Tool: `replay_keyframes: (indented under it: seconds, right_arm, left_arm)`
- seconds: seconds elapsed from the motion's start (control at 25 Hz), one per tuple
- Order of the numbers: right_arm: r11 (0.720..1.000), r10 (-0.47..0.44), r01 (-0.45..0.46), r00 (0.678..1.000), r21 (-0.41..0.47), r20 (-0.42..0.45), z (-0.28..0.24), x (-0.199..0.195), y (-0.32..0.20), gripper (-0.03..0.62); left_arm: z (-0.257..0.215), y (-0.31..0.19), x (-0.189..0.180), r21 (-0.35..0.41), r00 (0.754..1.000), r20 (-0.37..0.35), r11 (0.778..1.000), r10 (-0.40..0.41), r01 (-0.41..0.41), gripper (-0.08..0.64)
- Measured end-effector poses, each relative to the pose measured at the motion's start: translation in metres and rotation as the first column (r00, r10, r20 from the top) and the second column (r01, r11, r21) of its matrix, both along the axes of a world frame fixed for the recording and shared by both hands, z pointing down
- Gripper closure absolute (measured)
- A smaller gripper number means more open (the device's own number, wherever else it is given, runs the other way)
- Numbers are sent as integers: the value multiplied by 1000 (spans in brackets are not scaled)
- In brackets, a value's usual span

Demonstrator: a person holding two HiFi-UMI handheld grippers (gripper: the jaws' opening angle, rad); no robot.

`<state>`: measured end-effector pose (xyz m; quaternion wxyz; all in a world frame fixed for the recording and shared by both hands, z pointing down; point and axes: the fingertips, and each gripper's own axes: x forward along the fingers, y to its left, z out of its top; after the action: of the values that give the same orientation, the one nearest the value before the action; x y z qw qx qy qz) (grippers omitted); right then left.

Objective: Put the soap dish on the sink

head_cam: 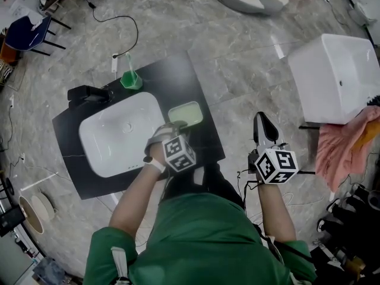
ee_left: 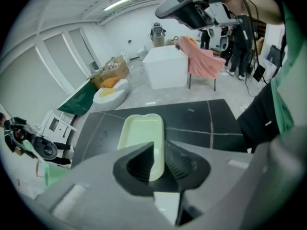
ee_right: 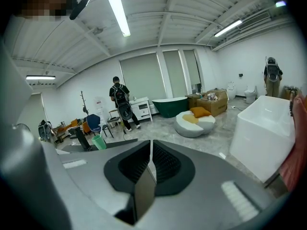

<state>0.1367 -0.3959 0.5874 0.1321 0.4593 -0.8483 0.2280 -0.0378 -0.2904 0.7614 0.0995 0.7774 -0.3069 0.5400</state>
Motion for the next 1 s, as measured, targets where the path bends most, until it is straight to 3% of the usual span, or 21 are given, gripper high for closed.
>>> replay_keyframes:
  seconds: [0.2,0.44,0.6,0.72,0.84,1.0]
  right_arm:
    - [1000,-13,13,1000,28,6,-16,-3,-4,575]
    - [997,-46,45,999,64,15,-39,-12,0,575]
    - [992,-71,68,997,102,17,-59,-17,4,575]
    - [988,-77,73,997,139,25,-80,-18,1,575]
    - [978,-90,83,996,192,29,-102,-23,-4,575]
    - [954,-125,117,992,277,13,-136,-31,-1,575]
  left_arm:
    - [-48,-14,-12,97,980,-138,982,-146,160,489]
    - [-123,-34,-33,248,930,-277,917,-242,312,498]
    - [-172,-43,-45,360,905,-336,852,-261,379,527]
    - [-223,-47,-44,445,864,-450,782,-227,437,545]
    - [-266,-50,-45,520,850,-488,717,-198,465,546]
    - [-316,-48,-49,557,825,-532,654,-192,511,546]
